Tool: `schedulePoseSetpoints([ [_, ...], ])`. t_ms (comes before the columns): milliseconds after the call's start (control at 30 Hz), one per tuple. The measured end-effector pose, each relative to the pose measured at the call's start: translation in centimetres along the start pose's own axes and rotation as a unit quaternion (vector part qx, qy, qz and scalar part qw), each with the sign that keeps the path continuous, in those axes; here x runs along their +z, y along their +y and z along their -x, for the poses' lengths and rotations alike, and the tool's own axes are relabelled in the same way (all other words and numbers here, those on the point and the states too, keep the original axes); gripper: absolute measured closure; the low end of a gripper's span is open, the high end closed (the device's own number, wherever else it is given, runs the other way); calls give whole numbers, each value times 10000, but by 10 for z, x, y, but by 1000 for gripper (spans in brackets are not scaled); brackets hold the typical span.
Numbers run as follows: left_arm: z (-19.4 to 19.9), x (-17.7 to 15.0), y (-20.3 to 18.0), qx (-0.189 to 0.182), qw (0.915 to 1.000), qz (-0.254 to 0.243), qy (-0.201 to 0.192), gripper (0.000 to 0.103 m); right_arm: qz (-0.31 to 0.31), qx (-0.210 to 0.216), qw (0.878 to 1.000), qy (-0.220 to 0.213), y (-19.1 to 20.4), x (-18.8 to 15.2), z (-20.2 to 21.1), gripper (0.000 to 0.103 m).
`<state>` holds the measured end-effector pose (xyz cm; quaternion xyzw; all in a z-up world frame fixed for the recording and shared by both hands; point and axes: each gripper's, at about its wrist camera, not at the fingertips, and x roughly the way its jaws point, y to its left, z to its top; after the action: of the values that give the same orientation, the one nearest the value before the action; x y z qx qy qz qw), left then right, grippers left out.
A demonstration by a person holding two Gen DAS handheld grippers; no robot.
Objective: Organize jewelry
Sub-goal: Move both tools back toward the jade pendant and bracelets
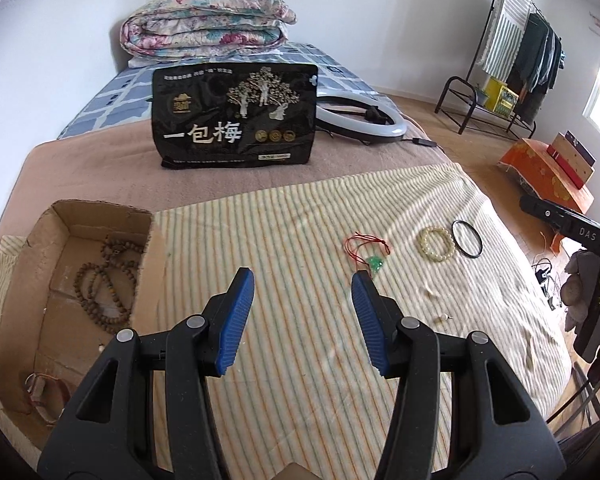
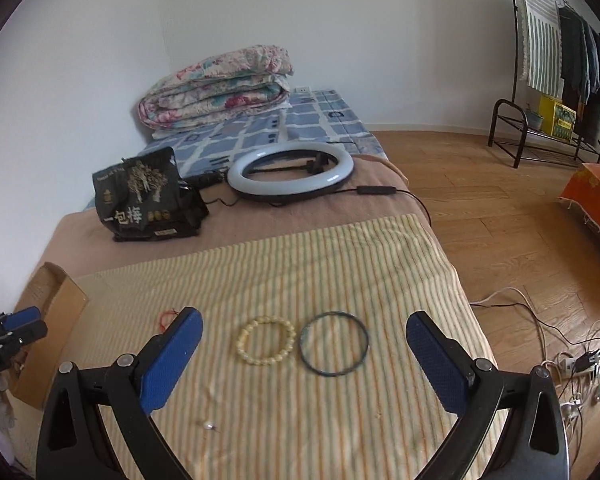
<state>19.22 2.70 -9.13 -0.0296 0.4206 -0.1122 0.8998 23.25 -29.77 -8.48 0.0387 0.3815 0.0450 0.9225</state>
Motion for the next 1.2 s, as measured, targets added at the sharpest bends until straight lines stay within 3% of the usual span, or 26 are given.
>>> schedulePoseSetpoints([
  [300,-48,0,-21,-381,9984,10,427,51,139,-326,9980,521,-38,-20,-40,0],
  [533,-80,1,-37,-566,9966,-254,535,51,368,-155,9960,797,-42,-34,-66,0],
  [700,-107,-4,-55,-506,9942,-675,662,51,782,-197,9929,874,-34,-44,-79,0],
  [833,-125,-8,-64,-411,9922,-916,738,51,772,-93,9932,863,-35,-46,-86,0],
  [1200,-151,-5,-62,-328,9930,-880,721,53,1013,-38,9904,941,-24,-47,-110,3],
])
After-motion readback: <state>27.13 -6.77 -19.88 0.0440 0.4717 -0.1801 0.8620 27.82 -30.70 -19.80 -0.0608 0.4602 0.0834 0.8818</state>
